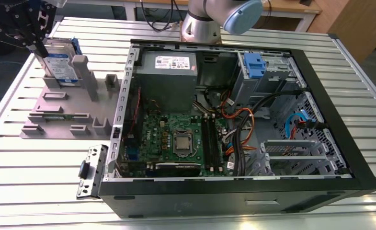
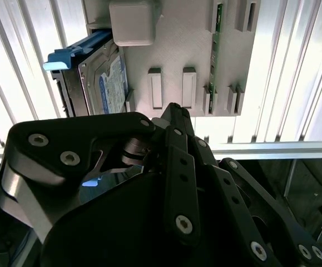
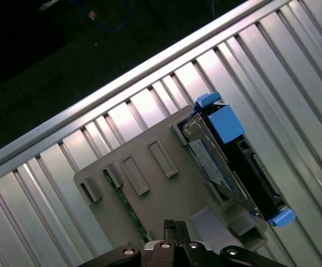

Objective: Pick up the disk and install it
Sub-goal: 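Pick up the disk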

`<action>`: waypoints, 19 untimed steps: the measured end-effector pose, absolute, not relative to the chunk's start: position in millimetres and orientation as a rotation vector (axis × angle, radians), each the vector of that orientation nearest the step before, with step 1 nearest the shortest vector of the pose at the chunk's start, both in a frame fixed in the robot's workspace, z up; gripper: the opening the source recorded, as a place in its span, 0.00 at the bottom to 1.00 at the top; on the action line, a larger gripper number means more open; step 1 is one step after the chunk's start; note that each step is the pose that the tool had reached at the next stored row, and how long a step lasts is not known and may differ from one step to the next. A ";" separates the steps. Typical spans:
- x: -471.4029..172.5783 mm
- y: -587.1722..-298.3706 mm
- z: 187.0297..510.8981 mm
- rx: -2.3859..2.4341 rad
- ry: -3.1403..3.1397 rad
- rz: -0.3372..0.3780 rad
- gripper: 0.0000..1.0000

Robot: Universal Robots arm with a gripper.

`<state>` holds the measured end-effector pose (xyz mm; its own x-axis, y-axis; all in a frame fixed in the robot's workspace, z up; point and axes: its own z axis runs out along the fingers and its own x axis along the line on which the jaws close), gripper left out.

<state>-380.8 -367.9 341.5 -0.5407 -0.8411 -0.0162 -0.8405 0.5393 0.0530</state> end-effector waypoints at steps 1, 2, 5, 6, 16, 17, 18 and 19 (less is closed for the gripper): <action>-380.8 -367.9 341.5 1.501 -2.746 -0.085 0.10; -380.8 -367.9 341.5 1.502 -2.745 -0.085 0.10; -380.8 -367.9 341.5 1.506 -2.743 -0.085 0.10; -380.8 -367.9 341.5 1.507 -2.742 -0.085 0.10; -380.8 -367.9 341.5 1.522 -2.734 -0.084 0.10; -380.8 -367.9 341.5 1.523 -2.733 -0.084 0.10; -380.8 -367.9 341.5 1.525 -2.732 -0.084 0.10; -380.8 -367.9 341.5 1.526 -2.731 -0.084 0.10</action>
<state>-380.8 -367.9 341.5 -0.5245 -0.8513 -0.0159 -0.8506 0.5231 0.0528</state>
